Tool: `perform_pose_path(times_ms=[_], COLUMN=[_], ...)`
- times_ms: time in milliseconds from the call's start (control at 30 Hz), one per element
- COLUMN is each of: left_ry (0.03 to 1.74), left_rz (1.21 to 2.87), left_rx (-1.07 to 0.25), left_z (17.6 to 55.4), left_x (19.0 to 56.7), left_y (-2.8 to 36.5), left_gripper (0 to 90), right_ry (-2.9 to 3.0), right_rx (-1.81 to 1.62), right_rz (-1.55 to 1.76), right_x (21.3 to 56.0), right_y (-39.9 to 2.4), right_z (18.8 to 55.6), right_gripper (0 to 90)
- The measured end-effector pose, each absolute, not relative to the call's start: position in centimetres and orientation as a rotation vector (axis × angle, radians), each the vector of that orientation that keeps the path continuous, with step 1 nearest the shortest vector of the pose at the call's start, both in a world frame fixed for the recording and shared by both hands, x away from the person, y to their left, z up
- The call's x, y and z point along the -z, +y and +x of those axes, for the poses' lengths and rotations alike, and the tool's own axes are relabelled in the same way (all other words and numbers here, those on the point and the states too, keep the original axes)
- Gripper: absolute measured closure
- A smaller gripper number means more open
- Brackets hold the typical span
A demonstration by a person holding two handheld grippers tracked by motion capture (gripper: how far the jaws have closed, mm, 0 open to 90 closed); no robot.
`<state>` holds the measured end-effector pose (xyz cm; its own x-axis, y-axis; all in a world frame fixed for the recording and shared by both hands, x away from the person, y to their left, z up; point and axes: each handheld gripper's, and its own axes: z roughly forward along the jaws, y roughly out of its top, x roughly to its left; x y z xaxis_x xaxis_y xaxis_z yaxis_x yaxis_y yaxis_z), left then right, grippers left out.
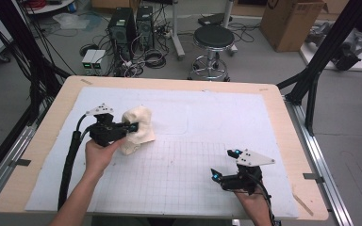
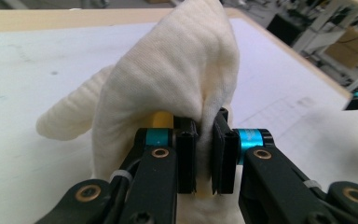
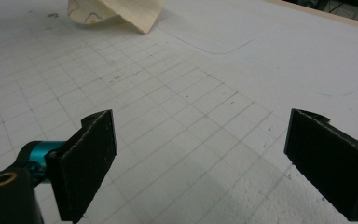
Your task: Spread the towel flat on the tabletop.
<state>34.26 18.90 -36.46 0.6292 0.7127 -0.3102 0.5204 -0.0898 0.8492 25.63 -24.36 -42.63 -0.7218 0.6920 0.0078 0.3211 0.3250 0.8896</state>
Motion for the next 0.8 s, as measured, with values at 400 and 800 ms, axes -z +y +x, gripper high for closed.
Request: perform_pose_path(times_ms=[400, 800], left_ry=[0.846, 0.880], left_rz=[1.760, 1.870], left_rx=[-0.111, -0.042], left_z=[32.4, 33.6], left_x=[35.0, 38.8], left_y=[12.6, 8.6], left_gripper=[82.1, 81.1], right_ry=[2.223, 2.229], right_rx=[-1.361, -1.360], right_rz=[0.892, 0.880], right_x=[42.6, 42.6], right_y=[-24.3, -24.1], right_z=[25.7, 25.6], right_gripper=[8.7, 8.7])
